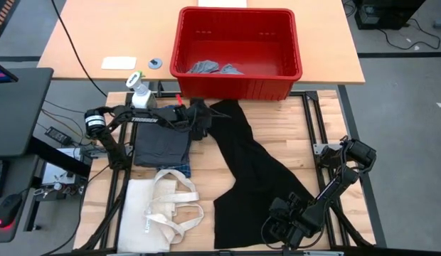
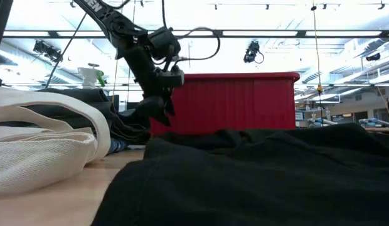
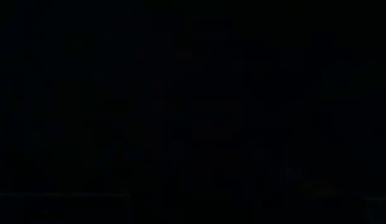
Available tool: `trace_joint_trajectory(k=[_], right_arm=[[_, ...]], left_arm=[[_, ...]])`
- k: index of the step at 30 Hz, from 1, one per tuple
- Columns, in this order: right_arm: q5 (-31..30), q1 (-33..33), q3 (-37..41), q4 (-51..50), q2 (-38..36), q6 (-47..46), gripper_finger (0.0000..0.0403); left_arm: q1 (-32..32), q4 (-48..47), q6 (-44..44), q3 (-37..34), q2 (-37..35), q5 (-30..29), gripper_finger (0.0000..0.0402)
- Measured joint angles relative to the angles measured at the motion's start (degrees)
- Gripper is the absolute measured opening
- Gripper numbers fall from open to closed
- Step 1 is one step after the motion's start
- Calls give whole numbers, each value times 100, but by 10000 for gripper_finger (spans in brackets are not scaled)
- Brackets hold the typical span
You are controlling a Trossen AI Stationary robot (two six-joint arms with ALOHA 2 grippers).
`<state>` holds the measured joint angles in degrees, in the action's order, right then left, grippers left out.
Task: Fold Laundry from Bin
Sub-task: Fold the black shirt
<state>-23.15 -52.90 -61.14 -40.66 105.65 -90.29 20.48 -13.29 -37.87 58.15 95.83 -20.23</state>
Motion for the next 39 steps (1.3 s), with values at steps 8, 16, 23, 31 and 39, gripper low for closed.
trace_joint_trajectory(k=[8, 16, 23, 31, 39], right_arm=[[-378, 22, 0, 69, 0, 157, 151], [-689, 22, 2, 99, 0, 520, 151], [-817, 22, 2, 100, 0, 647, 151], [-1041, 22, 2, 174, 0, 691, 151], [-1093, 22, 2, 225, 0, 875, 151]], left_arm=[[494, 27, 367, 0, 220, 346, 290], [641, 4, 409, -2, 269, 1093, 288], [582, -19, 375, -2, 269, 1209, 215], [709, -63, 593, -2, 269, 1271, 52], [644, -63, 764, 0, 269, 1367, 3]])
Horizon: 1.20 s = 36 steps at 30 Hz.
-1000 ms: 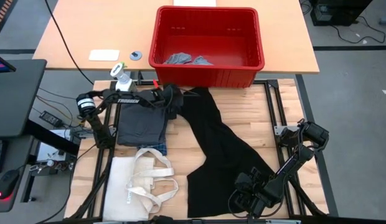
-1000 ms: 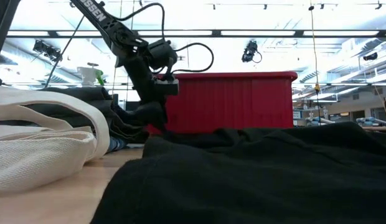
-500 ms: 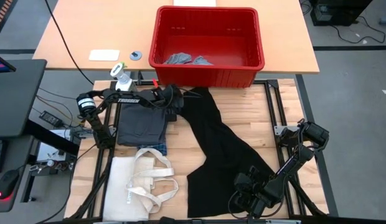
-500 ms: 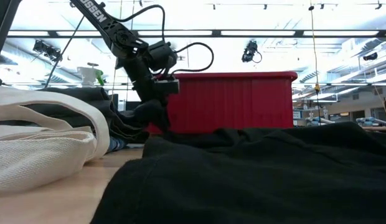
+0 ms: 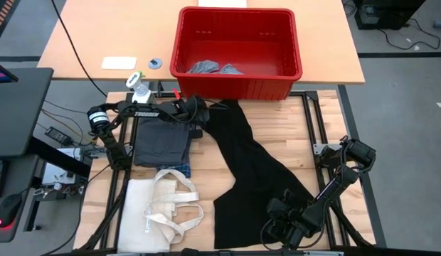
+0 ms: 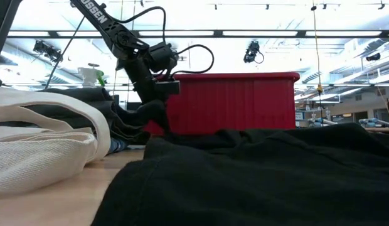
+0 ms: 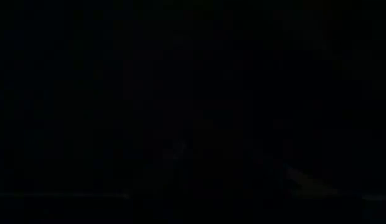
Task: Fold Laundry from Bin
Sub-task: Fold the black shirt
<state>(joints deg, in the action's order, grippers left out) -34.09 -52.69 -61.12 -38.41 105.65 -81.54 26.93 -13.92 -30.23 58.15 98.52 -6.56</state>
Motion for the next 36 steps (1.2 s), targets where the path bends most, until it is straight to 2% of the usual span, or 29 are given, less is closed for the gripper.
trace_joint_trajectory(k=[5, 8, 10, 13, 19, 21, 23, 26, 30, 33, 36], right_arm=[[0, 2, 0, 4, 0, 25, 151], [-54, 0, 0, 27, 0, 29, 151], [-96, 1, 0, 35, 0, 29, 151], [-158, 2, 0, 76, 0, 32, 151], [-245, 2, 0, 167, 2, 102, 151], [-252, 18, 0, 179, 2, 122, 151], [-254, 39, 0, 205, 2, 169, 151], [-249, 83, 2, 317, 4, 267, 151], [-226, 103, 2, 360, 6, 349, 151], [-195, 103, 2, 356, 7, 376, 151], [-192, 103, 2, 354, 7, 416, 151]], left_arm=[[-138, -124, 6, 219, 0, -2, 3], [-187, -146, 457, 383, 0, -144, 6], [-183, -143, 724, 522, 0, -275, 22], [-165, -420, 903, 672, 0, -296, 74], [-172, -766, 1056, 781, 71, -295, 213], [-122, -836, 1070, 779, 163, -337, 246], [-36, -807, 1069, 781, 303, -386, 261], [93, -799, 1059, 779, 544, -409, 263], [134, -810, 861, 774, 730, -400, 239], [76, -846, 581, 774, 751, -381, 198], [8, -850, 395, 774, 750, -372, 136]])
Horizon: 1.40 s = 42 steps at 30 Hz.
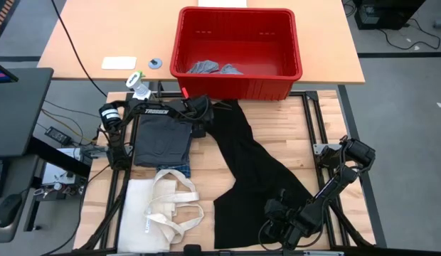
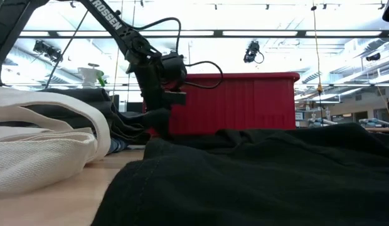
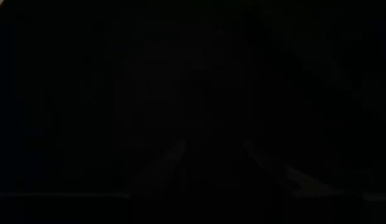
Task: Fold Laundry from Bin
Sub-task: Fold the black shirt
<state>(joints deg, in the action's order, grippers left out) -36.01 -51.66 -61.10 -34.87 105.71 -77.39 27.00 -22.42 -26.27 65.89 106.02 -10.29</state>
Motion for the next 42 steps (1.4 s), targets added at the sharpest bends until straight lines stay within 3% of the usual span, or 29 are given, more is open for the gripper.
trace_joint_trajectory(k=[4, 6, 15, 21, 27, 32, 36, 42], right_arm=[[0, 0, 0, 0, 0, 2, 151], [0, 0, 0, 9, -2, 2, 151], [-106, 7, 0, 88, 0, -32, 151], [-1366, 223, 0, 151, 0, 413, 151], [-2061, 921, 0, 101, 0, 1125, 151], [-2128, 1725, 0, -385, -63, 1456, 151], [-2347, 2229, 137, -1027, -522, 1374, 151], [-2306, 2944, 639, -577, -1827, 2598, 151]], left_arm=[[-94, -2, -41, 11, 0, 3, 35], [-158, -31, -13, 103, -5, -7, 12], [-668, -80, -294, 922, -363, -176, 11], [-806, -222, -611, 1543, -483, -260, 11], [-800, -201, -643, 2062, -492, -281, 10], [-802, -288, -1062, 2144, -492, -209, 10], [-792, -423, -1187, 2146, -492, 243, 10], [-813, -395, -1295, 2146, -492, 747, 10]])
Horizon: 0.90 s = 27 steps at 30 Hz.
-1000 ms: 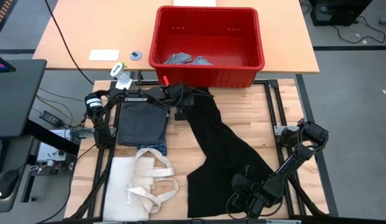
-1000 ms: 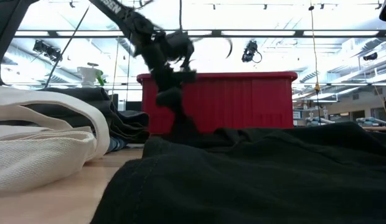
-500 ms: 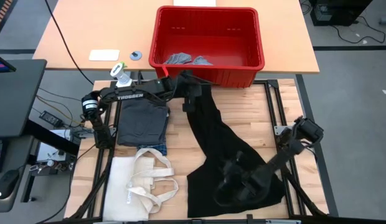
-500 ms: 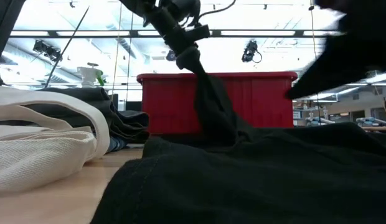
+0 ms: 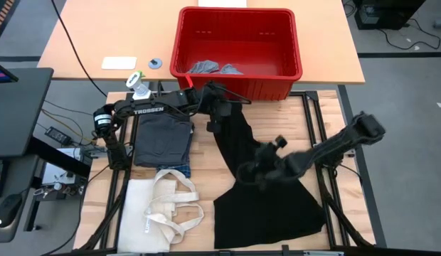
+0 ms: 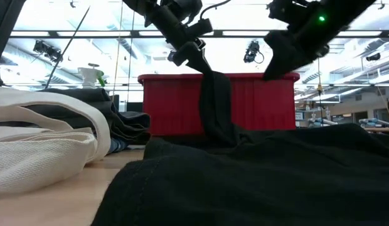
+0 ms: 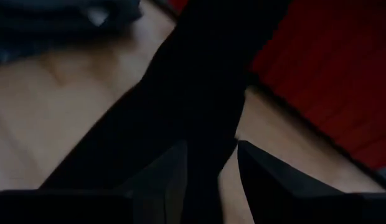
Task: Fold Laundry from Bin
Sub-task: Fold the black shirt
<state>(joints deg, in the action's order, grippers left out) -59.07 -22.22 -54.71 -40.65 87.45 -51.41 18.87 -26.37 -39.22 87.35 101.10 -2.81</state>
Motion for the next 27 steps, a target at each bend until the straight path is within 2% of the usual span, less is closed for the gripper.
trace_joint_trajectory(k=[3, 7, 9, 13, 16, 18, 24, 27], right_arm=[[15, 456, 402, 978, -669, 1016, 151], [165, 1070, 1083, 3081, -1190, 2864, 151], [683, 1398, 1419, 4001, -1360, 3647, 152], [2620, 2353, 1865, 5237, -1748, 4378, 161], [3661, 2987, 2080, 5723, -1940, 4655, 172], [4007, 3228, 2149, 5852, -1953, 4840, 179], [3861, 3236, 2281, 5677, -1952, 5001, 187], [4173, 3159, 2466, 5705, -1913, 4548, 186]], left_arm=[[-26, 7, -5, 0, 0, 3, 10], [-90, 27, -7, 0, 0, 103, 14], [-113, 44, -5, 0, 0, 340, 14], [-113, 214, 120, 0, 2, 819, 15], [-106, 428, 296, 0, 2, 1126, 15], [-105, 596, 355, 0, 2, 1157, 15], [96, 713, 402, 0, 4, 948, 15], [248, 840, 632, -116, 4, 838, 16]])
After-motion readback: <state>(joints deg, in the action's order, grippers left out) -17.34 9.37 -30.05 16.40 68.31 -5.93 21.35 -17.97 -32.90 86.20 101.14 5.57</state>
